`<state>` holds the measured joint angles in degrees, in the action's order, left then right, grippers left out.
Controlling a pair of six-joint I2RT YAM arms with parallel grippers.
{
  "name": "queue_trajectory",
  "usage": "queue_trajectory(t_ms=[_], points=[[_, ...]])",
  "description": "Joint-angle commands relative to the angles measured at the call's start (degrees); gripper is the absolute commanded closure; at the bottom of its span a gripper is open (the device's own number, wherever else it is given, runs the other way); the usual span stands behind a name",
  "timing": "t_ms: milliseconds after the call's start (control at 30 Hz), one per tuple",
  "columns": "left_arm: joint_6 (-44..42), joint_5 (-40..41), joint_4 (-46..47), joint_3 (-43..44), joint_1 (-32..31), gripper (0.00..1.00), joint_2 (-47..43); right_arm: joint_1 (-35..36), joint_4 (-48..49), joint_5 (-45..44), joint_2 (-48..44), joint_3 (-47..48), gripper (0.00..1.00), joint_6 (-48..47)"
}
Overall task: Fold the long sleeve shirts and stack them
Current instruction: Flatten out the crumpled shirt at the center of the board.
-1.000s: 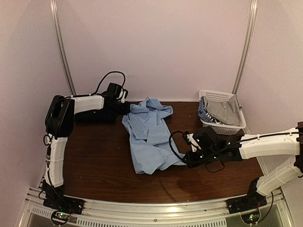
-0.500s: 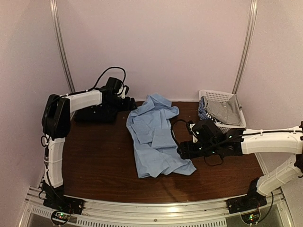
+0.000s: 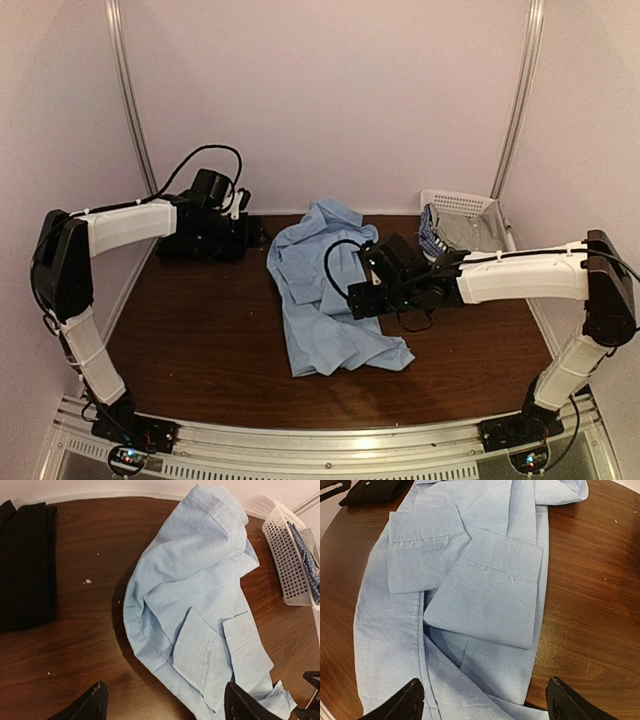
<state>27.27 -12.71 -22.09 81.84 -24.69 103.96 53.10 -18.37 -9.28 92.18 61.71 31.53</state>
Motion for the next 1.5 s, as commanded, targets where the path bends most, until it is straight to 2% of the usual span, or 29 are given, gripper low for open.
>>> queue_trajectory(t_ms=[0, 200, 400, 567, 833, 1000, 1167, 1200, 1467], points=[[2.1, -1.6, 3.2, -6.6, -2.0, 0.19, -5.3, -1.3, 0.8, -0.4, 3.7, 3.5, 0.16, -1.4], [5.4, -1.4, 5.3, -15.0, -6.1, 0.23, -8.9, -2.4, 1.4, 0.9, 7.5, 5.6, 0.19, -2.3], [8.1, -1.4, 6.7, -19.6, -10.3, 0.27, -9.4, -3.1, 1.9, 2.2, 9.8, 6.5, 0.20, -3.3], [10.1, -1.6, 6.5, -21.1, -12.9, 0.35, -8.7, -3.2, 1.5, 2.8, 11.2, 7.9, 0.20, -3.9], [11.2, -2.6, 5.0, -21.5, -17.5, 0.38, -7.3, -2.9, 0.7, 5.2, 15.4, 11.4, 0.18, -5.6], [11.0, -2.3, 4.5, -21.2, -18.4, 0.54, -3.6, -3.5, 1.6, 3.8, 17.2, 11.4, 0.13, -6.0], [10.7, -1.4, 2.2, -22.4, -18.5, 0.97, -3.7, -3.6, 1.1, 3.8, 19.6, 13.2, 0.06, -7.3], [10.6, -0.8, 1.2, -22.7, -18.4, 1.00, -4.3, -3.4, 0.9, 4.0, 19.7, 13.5, 0.06, -7.6], [9.0, -2.3, -4.7, -28.7, -18.1, 1.00, -11.3, 0.0, 1.3, 6.2, 20.8, 12.5, 0.04, -9.9]])
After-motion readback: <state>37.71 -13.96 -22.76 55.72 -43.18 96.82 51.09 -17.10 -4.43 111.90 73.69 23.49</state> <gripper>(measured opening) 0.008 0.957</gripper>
